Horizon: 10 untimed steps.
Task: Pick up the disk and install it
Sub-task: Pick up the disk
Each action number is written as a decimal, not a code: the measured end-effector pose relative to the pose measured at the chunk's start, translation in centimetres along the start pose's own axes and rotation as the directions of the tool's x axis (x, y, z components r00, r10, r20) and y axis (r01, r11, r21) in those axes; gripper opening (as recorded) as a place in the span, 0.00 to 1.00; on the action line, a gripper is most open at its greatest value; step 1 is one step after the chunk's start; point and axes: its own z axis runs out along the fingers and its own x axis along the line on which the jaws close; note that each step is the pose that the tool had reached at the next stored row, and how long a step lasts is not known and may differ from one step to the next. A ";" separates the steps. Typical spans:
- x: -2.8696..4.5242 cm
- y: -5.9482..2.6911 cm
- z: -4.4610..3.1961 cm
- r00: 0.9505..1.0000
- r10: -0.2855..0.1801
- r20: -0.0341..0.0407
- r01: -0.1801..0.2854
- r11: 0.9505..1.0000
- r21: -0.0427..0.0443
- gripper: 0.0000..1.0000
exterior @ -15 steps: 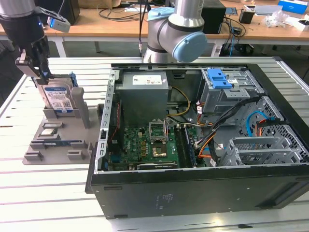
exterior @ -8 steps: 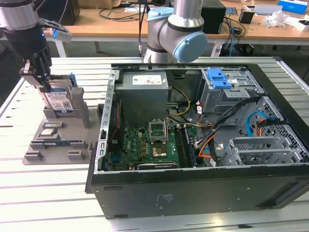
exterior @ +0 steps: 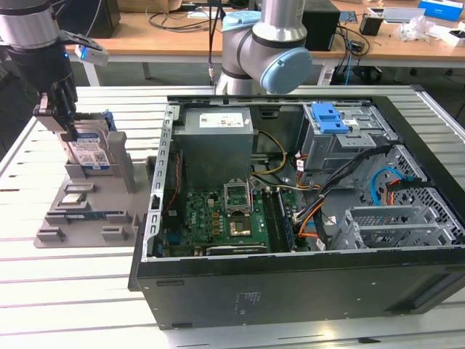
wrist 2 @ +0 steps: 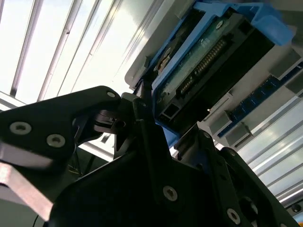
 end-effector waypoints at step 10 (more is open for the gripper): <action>0.00 0.00 0.00 1.000 -0.005 0.000 0.005 1.000 0.000 0.38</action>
